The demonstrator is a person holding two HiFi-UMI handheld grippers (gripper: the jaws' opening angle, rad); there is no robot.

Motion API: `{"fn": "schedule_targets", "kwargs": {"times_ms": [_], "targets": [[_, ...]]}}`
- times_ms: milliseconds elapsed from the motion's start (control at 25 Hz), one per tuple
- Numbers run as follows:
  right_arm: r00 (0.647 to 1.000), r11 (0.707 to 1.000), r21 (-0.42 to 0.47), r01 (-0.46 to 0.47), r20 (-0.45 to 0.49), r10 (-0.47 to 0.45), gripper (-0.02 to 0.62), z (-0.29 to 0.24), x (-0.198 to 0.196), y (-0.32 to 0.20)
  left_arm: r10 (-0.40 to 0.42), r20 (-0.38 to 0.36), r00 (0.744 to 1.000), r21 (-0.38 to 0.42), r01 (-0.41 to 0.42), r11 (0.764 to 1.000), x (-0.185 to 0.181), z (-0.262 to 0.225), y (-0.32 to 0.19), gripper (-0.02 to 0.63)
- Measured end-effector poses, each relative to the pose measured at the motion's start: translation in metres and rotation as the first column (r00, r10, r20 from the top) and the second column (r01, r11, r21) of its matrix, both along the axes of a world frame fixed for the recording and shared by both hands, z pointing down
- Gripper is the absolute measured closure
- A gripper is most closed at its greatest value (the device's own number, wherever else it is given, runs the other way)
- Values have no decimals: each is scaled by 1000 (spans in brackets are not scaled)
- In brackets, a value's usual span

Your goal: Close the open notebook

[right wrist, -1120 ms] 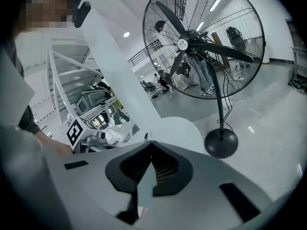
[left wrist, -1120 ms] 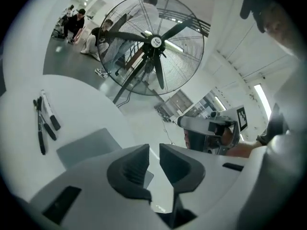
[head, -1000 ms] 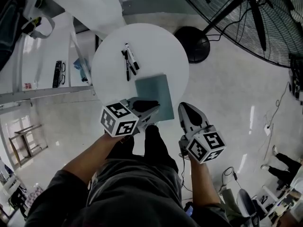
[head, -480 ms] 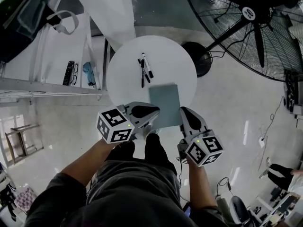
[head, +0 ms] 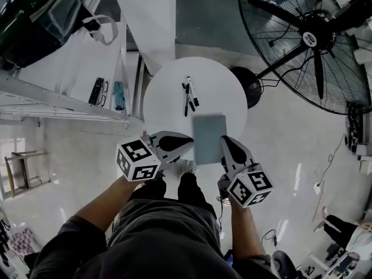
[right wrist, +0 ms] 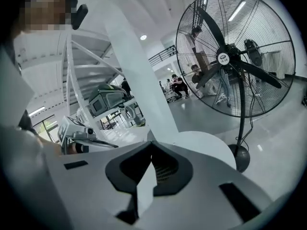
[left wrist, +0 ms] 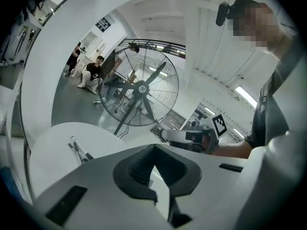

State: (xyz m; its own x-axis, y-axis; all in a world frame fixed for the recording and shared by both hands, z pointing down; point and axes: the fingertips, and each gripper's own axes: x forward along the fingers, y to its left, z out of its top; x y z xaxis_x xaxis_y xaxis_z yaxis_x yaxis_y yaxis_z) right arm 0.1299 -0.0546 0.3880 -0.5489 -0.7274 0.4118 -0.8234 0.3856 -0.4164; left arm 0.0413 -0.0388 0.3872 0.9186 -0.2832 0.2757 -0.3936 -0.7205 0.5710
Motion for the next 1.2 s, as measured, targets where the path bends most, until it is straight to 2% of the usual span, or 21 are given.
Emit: {"fn": "schedule_targets", "kwargs": {"times_ms": [480, 880, 1200], "targets": [[997, 993, 88, 75, 22, -77, 575, -51, -42, -7, -84, -12, 996, 99, 85, 992, -54, -48, -4, 592], [991, 981, 151, 123, 31, -129, 575, -90, -75, -3, -147, -34, 988, 193, 151, 969, -92, -101, -6, 592], [989, 975, 173, 143, 22, -149, 575, -104, -94, 0, -165, -59, 985, 227, 174, 958, -112, -123, -6, 592]]}}
